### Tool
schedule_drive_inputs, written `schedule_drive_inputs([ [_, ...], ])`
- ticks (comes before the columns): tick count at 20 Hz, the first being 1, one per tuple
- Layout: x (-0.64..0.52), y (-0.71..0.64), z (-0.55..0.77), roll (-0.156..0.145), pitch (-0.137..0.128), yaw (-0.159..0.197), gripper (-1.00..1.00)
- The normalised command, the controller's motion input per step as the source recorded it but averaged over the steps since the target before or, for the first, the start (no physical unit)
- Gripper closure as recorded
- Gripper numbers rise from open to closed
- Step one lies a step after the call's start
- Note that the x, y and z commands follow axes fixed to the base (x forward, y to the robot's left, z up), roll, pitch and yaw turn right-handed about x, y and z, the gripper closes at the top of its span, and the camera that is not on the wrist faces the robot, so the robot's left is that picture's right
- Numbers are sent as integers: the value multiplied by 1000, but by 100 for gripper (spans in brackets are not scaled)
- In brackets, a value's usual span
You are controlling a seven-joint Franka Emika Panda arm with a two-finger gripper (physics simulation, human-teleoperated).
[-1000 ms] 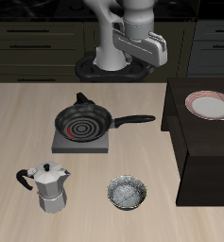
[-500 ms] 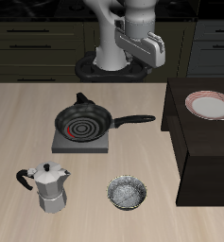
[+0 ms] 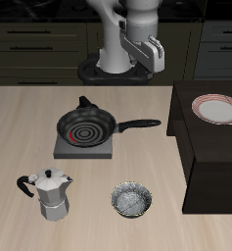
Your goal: Place the frypan on the top layer of the shelf
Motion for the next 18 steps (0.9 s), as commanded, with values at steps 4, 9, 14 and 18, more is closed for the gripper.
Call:
schedule_drive_inputs([
  [4, 40, 67, -52, -16, -3, -63, -100],
  [9, 109, 37, -65, -28, 15, -7, -100],
  [14, 154, 41, 49, -41, -1, -50, -100],
  [18, 67, 90, 29, 14, -10, 6, -100],
])
